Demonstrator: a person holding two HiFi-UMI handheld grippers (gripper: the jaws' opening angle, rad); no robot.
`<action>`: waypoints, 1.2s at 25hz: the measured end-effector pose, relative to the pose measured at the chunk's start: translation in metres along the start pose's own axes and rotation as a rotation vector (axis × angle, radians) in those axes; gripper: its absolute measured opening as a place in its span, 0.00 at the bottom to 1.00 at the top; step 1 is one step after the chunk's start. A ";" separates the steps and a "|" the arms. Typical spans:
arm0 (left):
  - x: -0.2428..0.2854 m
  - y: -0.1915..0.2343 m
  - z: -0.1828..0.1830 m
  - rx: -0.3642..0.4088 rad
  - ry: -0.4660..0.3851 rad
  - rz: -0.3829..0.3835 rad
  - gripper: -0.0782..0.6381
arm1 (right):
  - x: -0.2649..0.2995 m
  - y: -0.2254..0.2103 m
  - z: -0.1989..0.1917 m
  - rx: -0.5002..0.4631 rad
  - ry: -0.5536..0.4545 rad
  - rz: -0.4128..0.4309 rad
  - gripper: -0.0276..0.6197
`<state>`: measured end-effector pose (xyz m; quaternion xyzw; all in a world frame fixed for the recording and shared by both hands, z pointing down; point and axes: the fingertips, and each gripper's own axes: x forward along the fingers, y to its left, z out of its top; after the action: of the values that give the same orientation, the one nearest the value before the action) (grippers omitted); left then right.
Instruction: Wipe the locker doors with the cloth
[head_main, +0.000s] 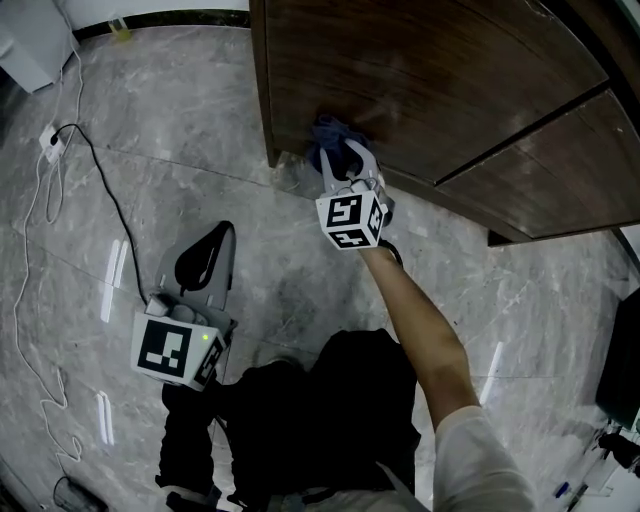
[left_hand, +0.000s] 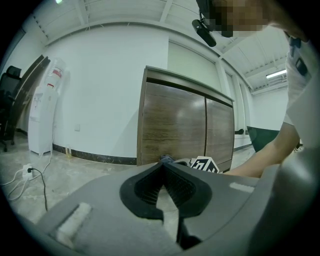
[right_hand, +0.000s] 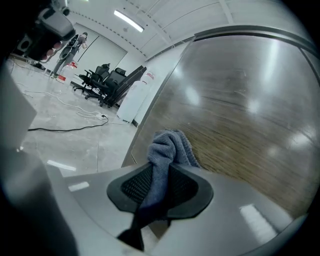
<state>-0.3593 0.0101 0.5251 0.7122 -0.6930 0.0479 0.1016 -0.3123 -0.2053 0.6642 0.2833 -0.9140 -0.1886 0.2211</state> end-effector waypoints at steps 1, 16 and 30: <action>-0.002 0.002 0.000 0.000 -0.001 0.004 0.11 | 0.003 0.003 0.004 -0.001 -0.004 0.006 0.20; -0.019 0.026 -0.001 -0.020 -0.003 0.064 0.11 | 0.040 0.042 0.044 -0.048 -0.024 0.094 0.20; -0.028 0.043 0.029 -0.001 -0.046 0.097 0.11 | 0.036 0.028 0.111 -0.022 -0.094 0.110 0.20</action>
<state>-0.4053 0.0306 0.4946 0.6787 -0.7288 0.0360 0.0836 -0.4082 -0.1813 0.5961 0.2209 -0.9354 -0.1995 0.1910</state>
